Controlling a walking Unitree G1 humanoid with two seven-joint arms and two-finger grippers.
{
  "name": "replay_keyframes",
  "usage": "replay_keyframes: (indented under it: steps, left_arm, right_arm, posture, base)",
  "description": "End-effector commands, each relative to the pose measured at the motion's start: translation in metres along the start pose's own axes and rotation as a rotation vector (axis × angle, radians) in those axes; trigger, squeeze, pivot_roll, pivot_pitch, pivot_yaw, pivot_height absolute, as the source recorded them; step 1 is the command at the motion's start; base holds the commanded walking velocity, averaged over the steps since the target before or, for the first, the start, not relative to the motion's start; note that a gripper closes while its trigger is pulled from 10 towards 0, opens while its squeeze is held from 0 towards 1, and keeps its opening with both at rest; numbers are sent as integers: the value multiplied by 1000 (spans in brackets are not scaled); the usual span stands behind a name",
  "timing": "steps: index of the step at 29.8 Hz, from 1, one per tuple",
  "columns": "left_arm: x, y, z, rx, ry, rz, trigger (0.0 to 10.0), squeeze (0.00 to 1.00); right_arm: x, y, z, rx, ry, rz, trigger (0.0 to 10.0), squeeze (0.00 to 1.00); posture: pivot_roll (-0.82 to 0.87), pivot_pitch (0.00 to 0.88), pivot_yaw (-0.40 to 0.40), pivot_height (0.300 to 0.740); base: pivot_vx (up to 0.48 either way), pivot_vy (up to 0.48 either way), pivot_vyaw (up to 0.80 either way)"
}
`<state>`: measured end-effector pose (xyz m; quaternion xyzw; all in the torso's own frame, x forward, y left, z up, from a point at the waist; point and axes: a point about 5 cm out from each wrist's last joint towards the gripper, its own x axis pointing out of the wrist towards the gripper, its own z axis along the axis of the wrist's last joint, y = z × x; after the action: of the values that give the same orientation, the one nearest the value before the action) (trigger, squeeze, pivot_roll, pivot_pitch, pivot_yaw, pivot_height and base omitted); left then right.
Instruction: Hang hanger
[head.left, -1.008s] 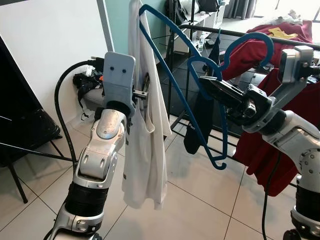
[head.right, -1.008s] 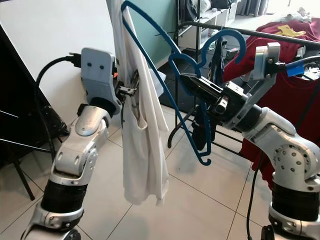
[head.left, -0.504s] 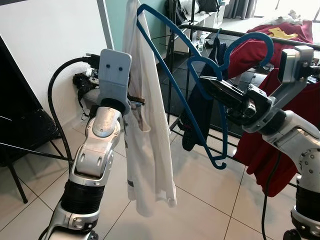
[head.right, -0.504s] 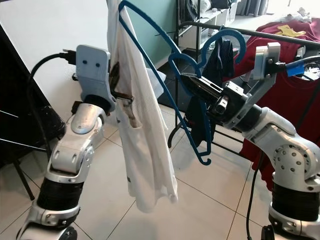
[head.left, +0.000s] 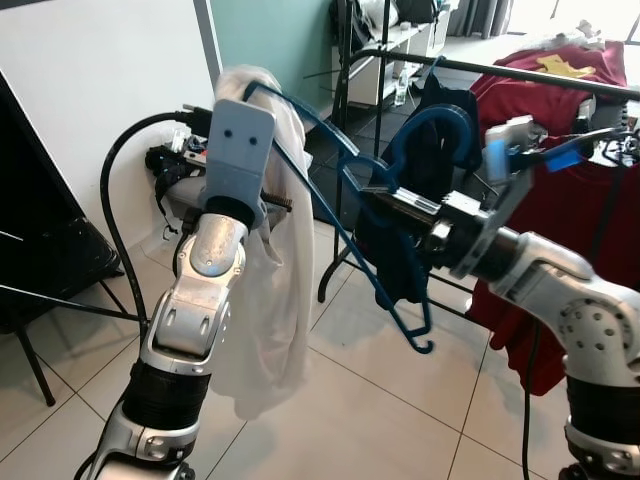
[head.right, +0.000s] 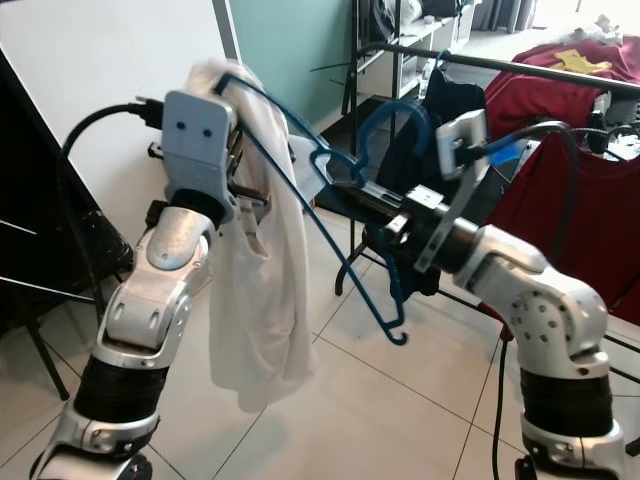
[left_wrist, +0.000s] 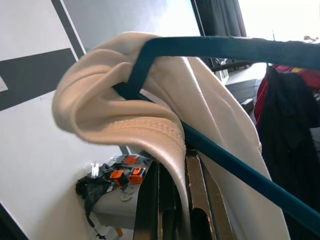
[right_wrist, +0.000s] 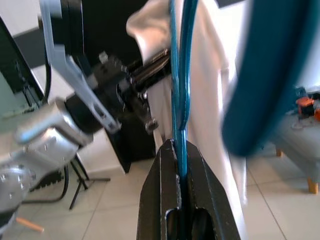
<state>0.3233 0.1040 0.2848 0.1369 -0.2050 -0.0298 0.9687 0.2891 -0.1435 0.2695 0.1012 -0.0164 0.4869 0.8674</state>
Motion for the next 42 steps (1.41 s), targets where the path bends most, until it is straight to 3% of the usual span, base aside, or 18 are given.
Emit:
replay_keyframes:
  steps: [1, 7, 11, 18, 25, 31, 36, 42]
  left_arm:
    - [-1, -5, 7, 49, -29, -49, 10000, 0]
    - [-4, -17, 6, 118, -9, -157, 10000, 0]
    - [-5, -17, 4, 127, 2, -160, 10000, 0]
    - [-7, -1, -9, 172, 65, -121, 10000, 0]
    - [-6, 0, -10, 205, 72, -138, 10000, 0]
    - [-9, 9, -18, 292, 97, -150, 10000, 0]
    - [-9, 10, -19, 319, 97, -160, 10000, 0]
    - [-12, -7, -18, 377, 62, -271, 10000, 0]
  right_arm:
    - [6, 3, -20, 21, 113, -2, 10000, 0]
    - [7, -4, -40, 22, 248, -85, 10000, 0]
    - [6, -7, -42, 20, 271, -108, 10000, 0]
    - [-2, -14, -46, 22, 320, -173, 10000, 0]
    - [-7, -13, -49, 20, 353, -169, 10000, 0]
    - [-26, -11, -47, 14, 415, -149, 10000, 0]
    - [-31, -7, -47, 19, 440, -121, 10000, 0]
    - [-31, -3, -51, 35, 459, -102, 10000, 0]
  posture:
    - [-86, 63, 52, 740]
    - [-79, 59, 52, 740]
    - [-78, 60, 53, 740]
    - [-81, 67, 60, 740]
    - [-82, 68, 63, 740]
    - [-90, 72, 66, 740]
    - [-92, 72, 66, 740]
    - [-85, 71, 70, 740]
  base:
    - [0, 0, 0]
    - [0, 0, 0]
    - [0, 0, 0]
    - [0, 0, 0]
    - [0, 0, 0]
    - [0, 0, 0]
    - [0, 0, 0]
    - [0, 0, 0]
